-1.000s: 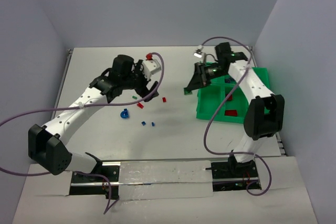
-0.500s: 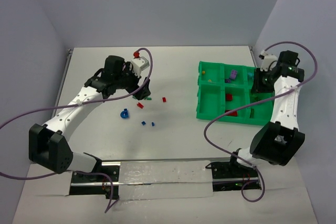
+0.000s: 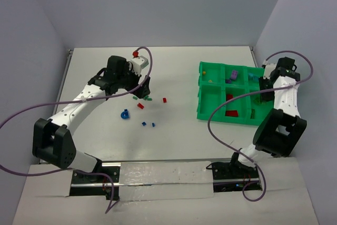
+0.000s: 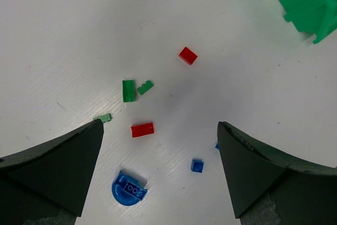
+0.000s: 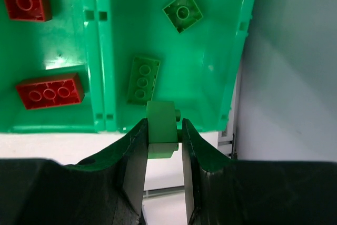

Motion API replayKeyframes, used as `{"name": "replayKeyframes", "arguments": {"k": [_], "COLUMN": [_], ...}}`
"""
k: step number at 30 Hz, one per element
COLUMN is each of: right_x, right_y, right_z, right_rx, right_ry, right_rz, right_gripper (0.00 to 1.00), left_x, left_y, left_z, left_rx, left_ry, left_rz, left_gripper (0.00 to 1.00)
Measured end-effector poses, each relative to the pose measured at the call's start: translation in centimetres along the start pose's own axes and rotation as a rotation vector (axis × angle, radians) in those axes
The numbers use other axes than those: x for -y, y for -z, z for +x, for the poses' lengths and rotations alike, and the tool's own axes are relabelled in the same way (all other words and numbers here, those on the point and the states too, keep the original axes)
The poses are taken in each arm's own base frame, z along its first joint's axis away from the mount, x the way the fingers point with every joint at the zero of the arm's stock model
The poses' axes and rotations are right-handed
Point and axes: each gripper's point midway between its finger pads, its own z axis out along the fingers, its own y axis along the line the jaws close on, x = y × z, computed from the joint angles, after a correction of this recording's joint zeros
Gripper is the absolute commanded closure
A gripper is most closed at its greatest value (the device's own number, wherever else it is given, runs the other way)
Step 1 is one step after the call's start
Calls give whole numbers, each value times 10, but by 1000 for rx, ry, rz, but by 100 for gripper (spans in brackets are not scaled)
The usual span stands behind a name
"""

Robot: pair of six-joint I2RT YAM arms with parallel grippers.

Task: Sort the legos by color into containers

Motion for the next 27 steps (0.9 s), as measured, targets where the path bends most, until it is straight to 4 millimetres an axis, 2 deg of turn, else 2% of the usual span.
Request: {"name": "replayKeyframes", "arguments": {"k": [3,7,13,15,17,22,23,27], "right_x": [2,5,5,2,-4,-37,-45,-73], "right_y": [-12,-22,-25,-24,-22,-5,1,16], "right_z": [0,-1,-4,-5,-10,-32,-37,-53], "right_rx": [-10,-20,-11,-10,-1,63,81,137], "right_ry": [-3,-9,-13,-12,-6,32,42,67], "right_rz": [4,16,20,13,-8,-79,-96,-158], "right_gripper": [50,24,19,18,16,11,2,0], "left_x": [-11,-28,-48,-51,-55,-63,-64,-66], "left_y": [-4,-9,-13,-15,-19,-34,-38,-51], "left_z": [6,17,28,31,36,55,59,71], "left_rx": [-21,-51,-85,-97,-114,-176,-188,-227], "left_ry": [15,48,62,53,37,9,4,3], "left_rz": [-31,-67,-128,-136,-142,-143,-140,-122], "left_gripper": [1,9,25,33,36,35,33,24]}}
